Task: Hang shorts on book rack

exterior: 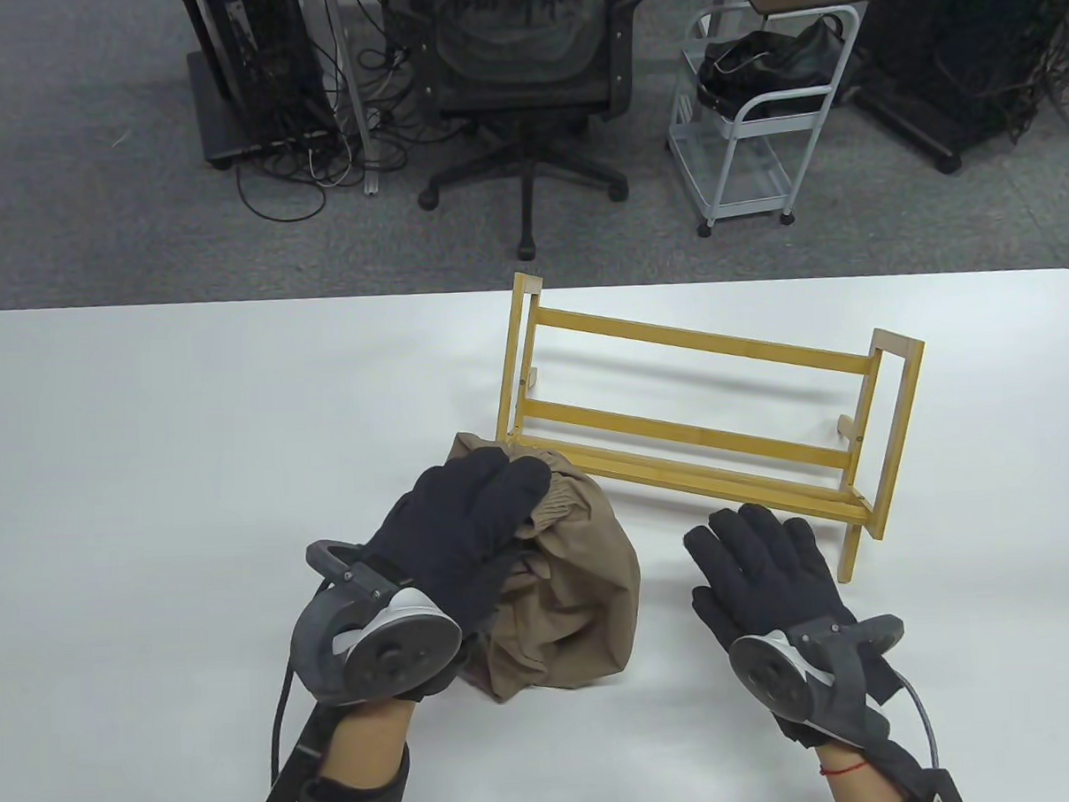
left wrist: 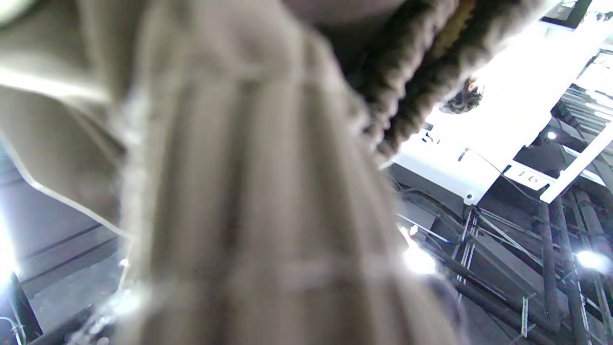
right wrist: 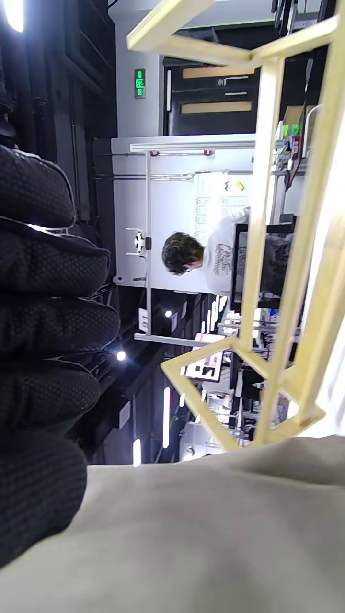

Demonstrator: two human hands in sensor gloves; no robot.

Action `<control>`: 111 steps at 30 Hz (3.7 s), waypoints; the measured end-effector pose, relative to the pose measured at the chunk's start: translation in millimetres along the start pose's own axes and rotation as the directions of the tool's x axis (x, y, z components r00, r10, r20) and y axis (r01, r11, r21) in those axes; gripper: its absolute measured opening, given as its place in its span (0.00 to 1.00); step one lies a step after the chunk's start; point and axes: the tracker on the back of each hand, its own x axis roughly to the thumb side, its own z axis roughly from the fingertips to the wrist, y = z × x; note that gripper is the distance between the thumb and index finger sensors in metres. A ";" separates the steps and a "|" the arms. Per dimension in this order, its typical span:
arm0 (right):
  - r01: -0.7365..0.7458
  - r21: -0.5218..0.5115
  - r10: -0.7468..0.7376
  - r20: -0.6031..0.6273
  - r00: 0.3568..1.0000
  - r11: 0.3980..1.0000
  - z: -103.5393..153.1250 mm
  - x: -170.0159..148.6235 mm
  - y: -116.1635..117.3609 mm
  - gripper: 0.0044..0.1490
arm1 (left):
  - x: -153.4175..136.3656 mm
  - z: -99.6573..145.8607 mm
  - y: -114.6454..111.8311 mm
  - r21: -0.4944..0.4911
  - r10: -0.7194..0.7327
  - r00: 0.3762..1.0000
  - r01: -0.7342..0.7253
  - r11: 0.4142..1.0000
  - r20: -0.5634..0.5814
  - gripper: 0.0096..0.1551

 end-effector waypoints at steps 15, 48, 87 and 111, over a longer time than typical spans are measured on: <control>0.202 -0.027 -0.201 0.020 0.979 0.979 -56.1 33.4 -56.1 0.50 | -3.8 -0.6 -11.1 -0.042 0.002 1.000 -0.002 0.999 -0.008 0.30; 0.407 -0.118 -0.407 0.022 0.913 0.906 -106.7 71.3 -58.5 0.31 | -2.3 0.9 -26.1 -0.118 0.051 0.999 -0.049 0.992 0.014 0.31; 0.279 -0.217 -0.322 -0.193 0.927 0.935 -100.4 11.3 -66.0 0.29 | -95.2 75.5 -8.5 -0.241 -0.147 0.977 0.107 0.965 -0.152 0.34; 0.133 -0.222 -0.209 -0.368 0.906 0.966 -118.7 -23.3 -104.4 0.30 | -123.7 117.3 -10.1 -0.262 -0.113 0.956 0.039 0.964 -0.272 0.35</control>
